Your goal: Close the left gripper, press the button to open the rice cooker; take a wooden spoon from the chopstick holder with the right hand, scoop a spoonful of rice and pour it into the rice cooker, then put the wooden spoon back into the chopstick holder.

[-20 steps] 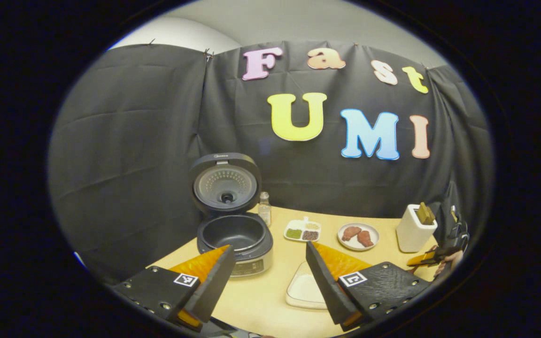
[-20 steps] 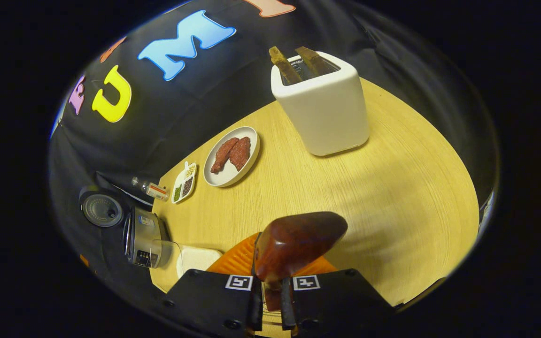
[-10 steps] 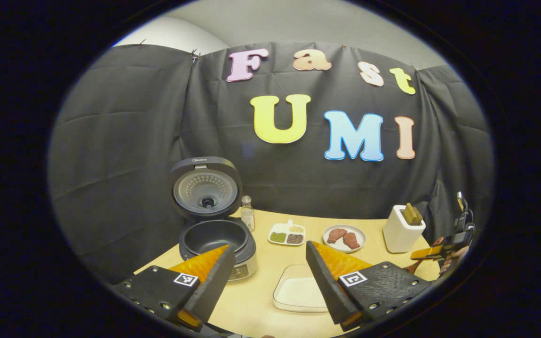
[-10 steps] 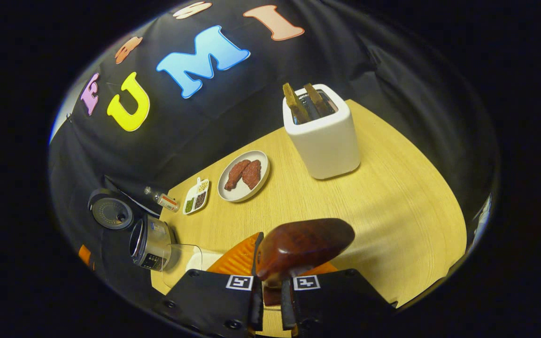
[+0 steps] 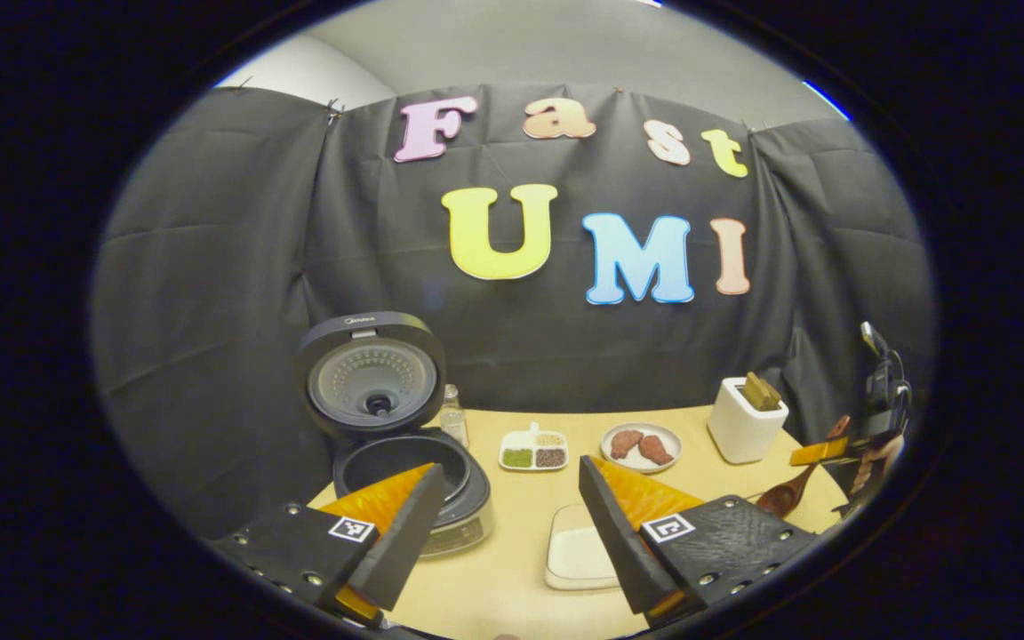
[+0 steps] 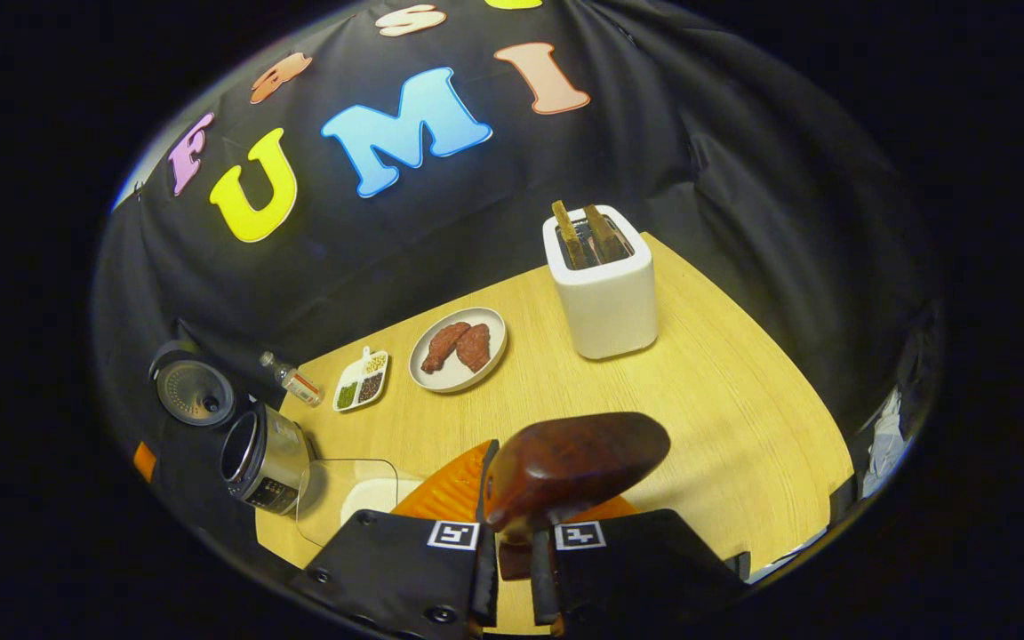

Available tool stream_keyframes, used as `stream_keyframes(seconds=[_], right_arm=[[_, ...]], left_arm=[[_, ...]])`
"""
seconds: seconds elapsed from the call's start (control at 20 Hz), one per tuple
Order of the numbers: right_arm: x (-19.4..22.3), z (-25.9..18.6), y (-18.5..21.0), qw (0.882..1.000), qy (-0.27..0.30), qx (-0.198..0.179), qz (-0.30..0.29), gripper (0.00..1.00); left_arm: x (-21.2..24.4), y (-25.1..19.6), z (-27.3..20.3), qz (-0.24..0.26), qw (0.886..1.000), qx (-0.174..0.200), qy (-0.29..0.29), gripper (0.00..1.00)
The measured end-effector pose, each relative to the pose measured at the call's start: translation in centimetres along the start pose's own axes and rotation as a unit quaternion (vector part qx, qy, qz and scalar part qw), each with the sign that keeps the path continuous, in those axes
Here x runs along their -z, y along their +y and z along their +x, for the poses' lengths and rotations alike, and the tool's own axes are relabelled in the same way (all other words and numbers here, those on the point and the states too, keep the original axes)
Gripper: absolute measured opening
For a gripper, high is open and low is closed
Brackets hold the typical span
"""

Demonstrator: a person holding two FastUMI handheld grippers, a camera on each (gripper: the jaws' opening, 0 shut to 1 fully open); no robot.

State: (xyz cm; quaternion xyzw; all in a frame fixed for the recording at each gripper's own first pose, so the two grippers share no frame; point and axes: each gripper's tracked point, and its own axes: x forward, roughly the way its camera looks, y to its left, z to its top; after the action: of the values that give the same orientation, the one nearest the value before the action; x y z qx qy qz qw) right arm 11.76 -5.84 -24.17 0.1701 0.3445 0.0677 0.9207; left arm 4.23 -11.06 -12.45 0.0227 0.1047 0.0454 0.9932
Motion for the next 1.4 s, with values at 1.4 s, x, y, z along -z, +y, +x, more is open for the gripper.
stream_keyframes(seconds=[1.4], right_arm=[[9.1, 8.7, 16.1, 0.980, 0.005, 0.043, -0.194, 0.17]], left_arm=[[4.7, 18.5, 1.1, -0.026, 0.999, 0.012, 0.016, 0.93]])
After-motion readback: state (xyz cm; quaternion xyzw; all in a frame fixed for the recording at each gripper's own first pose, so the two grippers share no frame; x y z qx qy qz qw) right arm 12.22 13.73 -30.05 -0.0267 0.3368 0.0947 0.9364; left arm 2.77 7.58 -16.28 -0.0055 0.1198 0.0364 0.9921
